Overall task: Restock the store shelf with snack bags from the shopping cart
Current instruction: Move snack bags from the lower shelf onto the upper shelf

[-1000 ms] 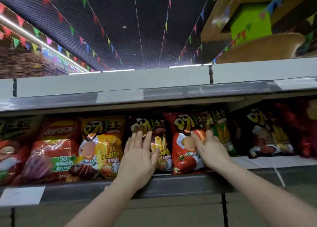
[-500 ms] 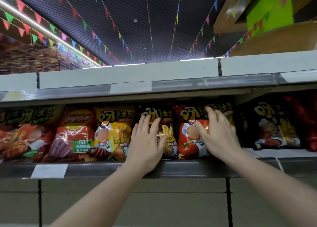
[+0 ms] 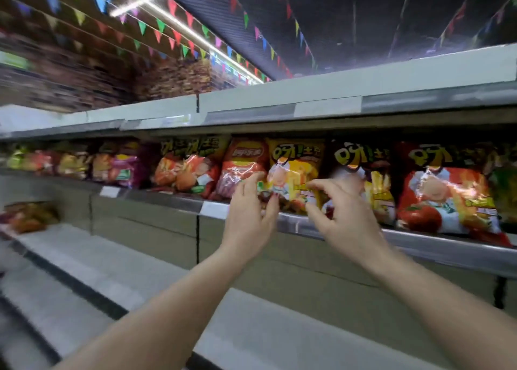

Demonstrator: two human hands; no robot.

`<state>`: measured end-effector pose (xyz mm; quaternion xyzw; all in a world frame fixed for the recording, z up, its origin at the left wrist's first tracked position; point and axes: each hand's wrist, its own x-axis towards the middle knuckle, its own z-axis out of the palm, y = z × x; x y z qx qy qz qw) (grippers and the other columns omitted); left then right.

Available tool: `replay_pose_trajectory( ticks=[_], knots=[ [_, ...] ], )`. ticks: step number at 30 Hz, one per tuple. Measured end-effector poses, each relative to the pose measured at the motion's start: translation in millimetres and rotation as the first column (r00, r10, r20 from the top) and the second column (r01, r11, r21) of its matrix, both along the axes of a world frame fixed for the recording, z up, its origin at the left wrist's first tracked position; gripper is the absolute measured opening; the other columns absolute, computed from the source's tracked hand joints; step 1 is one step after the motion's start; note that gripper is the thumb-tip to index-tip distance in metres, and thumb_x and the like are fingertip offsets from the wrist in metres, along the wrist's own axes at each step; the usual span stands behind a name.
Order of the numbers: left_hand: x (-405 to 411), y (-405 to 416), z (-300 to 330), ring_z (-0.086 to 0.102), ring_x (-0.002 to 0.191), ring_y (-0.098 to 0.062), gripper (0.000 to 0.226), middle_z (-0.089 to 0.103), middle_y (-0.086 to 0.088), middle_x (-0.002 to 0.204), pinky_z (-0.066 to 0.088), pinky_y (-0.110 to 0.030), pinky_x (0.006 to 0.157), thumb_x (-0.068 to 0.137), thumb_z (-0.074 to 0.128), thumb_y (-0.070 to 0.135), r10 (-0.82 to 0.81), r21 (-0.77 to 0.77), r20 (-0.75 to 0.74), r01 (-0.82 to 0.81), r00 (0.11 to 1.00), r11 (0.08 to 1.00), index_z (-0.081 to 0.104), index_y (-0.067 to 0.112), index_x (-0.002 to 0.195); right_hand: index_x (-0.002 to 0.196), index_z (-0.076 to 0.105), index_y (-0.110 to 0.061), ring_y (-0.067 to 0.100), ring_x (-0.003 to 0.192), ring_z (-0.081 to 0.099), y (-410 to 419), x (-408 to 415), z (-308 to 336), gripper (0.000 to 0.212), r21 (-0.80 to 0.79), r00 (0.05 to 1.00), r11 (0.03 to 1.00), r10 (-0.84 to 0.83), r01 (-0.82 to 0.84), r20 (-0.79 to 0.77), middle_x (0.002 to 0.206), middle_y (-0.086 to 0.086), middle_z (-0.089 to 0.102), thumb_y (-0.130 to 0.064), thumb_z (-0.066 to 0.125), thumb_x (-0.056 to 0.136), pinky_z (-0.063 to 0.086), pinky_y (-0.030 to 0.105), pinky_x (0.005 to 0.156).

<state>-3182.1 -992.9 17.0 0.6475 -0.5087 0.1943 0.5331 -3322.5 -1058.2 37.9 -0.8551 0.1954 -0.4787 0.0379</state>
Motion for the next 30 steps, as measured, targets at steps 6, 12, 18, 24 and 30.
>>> replay_pose_trajectory(
  ticks=[6, 12, 18, 24, 30],
  knots=[
    [55.5, 66.7, -24.3, 0.040, 0.126, -0.010, 0.050, 0.041, 0.001, 0.141, 0.034, -0.026, 0.105, 0.096, 0.050, 0.022, 0.169, 0.012, -0.195, -0.170, 0.966, 0.985, 0.033, 0.018, 0.143, 0.126, 0.054, -0.012, 0.014, 0.118, 0.047, 40.2, 69.7, -20.4, 0.036, 0.090, 0.976, 0.973, 0.214, -0.211, -0.030, 0.125, 0.003, 0.054, -0.015, 0.056, 0.090, 0.027, 0.012, 0.083],
    [131.1, 137.3, -48.1, 0.039, 0.132, -0.016, 0.055, 0.035, 0.000, 0.146, 0.036, -0.038, 0.109, 0.097, 0.048, 0.024, 0.327, 0.039, -0.333, -0.333, 0.885, 0.942, 0.023, 0.020, 0.147, 0.127, 0.052, -0.019, 0.001, 0.102, 0.042, 91.4, 162.4, -42.0, 0.035, 0.181, 0.909, 0.901, 0.412, -0.394, -0.071, 0.122, -0.005, 0.053, -0.020, 0.054, 0.091, 0.029, 0.014, 0.083],
    [230.5, 205.2, -65.9, 0.040, 0.131, -0.021, 0.054, 0.036, -0.005, 0.147, 0.037, -0.040, 0.109, 0.097, 0.048, 0.022, 0.414, 0.071, -0.425, -0.426, 0.805, 0.902, 0.026, 0.018, 0.146, 0.130, 0.048, -0.024, 0.005, 0.115, 0.046, 147.5, 282.0, -65.3, 0.037, 0.288, 0.841, 0.823, 0.533, -0.490, -0.092, 0.128, -0.008, 0.050, -0.025, 0.051, 0.093, 0.035, 0.018, 0.092],
    [339.7, 261.6, -73.9, 0.042, 0.129, -0.020, 0.055, 0.036, -0.004, 0.148, 0.039, -0.042, 0.107, 0.097, 0.050, 0.024, 0.501, 0.129, -0.452, -0.502, 0.738, 0.855, 0.026, 0.018, 0.146, 0.128, 0.050, -0.020, 0.010, 0.116, 0.049, 190.9, 405.8, -78.7, 0.036, 0.393, 0.802, 0.752, 0.595, -0.529, -0.059, 0.123, -0.005, 0.053, -0.022, 0.052, 0.093, 0.039, 0.021, 0.095],
    [427.9, 288.5, -80.2, 0.043, 0.127, -0.021, 0.053, 0.041, -0.005, 0.141, 0.038, -0.043, 0.107, 0.096, 0.050, 0.023, 0.548, 0.175, -0.467, -0.535, 0.694, 0.826, 0.028, 0.014, 0.144, 0.130, 0.049, -0.017, 0.012, 0.116, 0.049, 208.3, 503.9, -90.5, 0.037, 0.490, 0.782, 0.709, 0.617, -0.507, -0.084, 0.128, 0.001, 0.053, -0.021, 0.051, 0.093, 0.039, 0.024, 0.095]
  ],
)
